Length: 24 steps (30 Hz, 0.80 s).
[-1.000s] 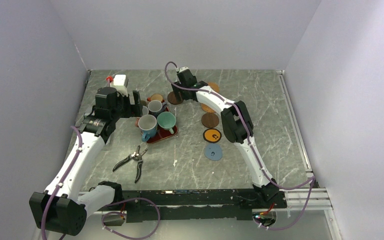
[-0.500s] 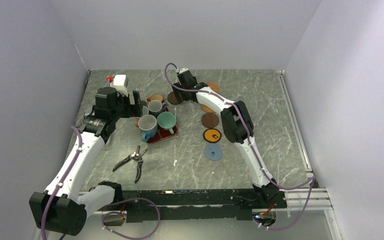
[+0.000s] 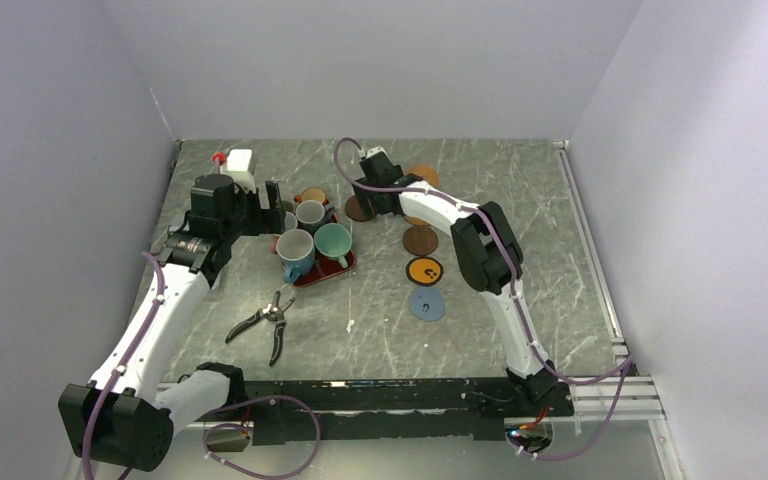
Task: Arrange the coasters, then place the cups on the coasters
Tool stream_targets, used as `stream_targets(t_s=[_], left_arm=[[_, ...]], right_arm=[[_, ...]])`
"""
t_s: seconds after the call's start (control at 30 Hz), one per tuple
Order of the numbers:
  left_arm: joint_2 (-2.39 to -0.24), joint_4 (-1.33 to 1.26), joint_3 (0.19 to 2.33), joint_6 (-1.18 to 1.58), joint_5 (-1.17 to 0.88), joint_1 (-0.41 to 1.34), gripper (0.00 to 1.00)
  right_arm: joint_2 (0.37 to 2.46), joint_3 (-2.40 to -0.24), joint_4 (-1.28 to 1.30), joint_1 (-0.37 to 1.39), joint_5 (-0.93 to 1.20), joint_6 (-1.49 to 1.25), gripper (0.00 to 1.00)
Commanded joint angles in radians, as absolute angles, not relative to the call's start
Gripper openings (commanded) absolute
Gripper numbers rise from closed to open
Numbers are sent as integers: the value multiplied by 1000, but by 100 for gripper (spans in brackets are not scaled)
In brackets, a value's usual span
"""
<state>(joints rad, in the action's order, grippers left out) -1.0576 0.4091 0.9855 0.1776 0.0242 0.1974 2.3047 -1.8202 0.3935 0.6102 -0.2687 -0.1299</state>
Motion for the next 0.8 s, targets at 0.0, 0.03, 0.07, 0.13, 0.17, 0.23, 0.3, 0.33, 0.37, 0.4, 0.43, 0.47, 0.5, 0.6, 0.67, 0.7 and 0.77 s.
stream_targets(t_s=[0.0, 0.03, 0.07, 0.13, 0.17, 0.23, 0.3, 0.33, 0.37, 0.4, 0.43, 0.47, 0.5, 0.6, 0.67, 0.7, 0.77], left_arm=[[-1044, 391, 1008, 178, 20, 201, 94], [-1044, 391, 1008, 178, 20, 201, 94], [-1044, 391, 1007, 177, 20, 202, 94], [-1045, 392, 1008, 178, 20, 201, 94], [-1045, 391, 1008, 178, 20, 201, 94], [-1045, 391, 1008, 178, 20, 201, 94], [-1047, 391, 1008, 178, 18, 201, 94], [-1047, 390, 1008, 178, 15, 201, 94], [-1046, 390, 1007, 178, 13, 201, 94], [-1046, 389, 1006, 178, 12, 201, 94], [-1047, 390, 1006, 178, 12, 201, 94], [-1048, 389, 1006, 178, 14, 201, 94], [-1048, 389, 1006, 179, 14, 201, 94], [-1048, 390, 1006, 180, 12, 201, 94], [-1049, 390, 1007, 180, 11, 201, 94], [-1049, 390, 1006, 180, 11, 201, 94], [-1047, 388, 1006, 178, 10, 201, 94]], right_arm=[[2224, -1746, 459, 612, -266, -138, 82], [2214, -1731, 460, 614, -257, -140, 82], [2206, -1716, 460, 615, -247, -140, 81], [2190, -1689, 462, 622, -231, -140, 81], [2185, -1676, 465, 625, -228, -140, 81], [2173, -1653, 474, 634, -229, -140, 80], [2161, -1626, 482, 642, -229, -141, 79], [2153, -1614, 488, 646, -231, -146, 79], [2145, -1600, 493, 649, -233, -150, 79], [2134, -1585, 494, 655, -232, -154, 78], [2116, -1565, 493, 661, -232, -157, 78], [2100, -1543, 489, 668, -232, -158, 78], [2085, -1524, 485, 673, -232, -158, 78], [2052, -1473, 489, 686, -229, -165, 78], [2035, -1444, 494, 691, -228, -173, 78], [2026, -1430, 495, 693, -224, -179, 78], [2000, -1394, 486, 700, -207, -185, 78]])
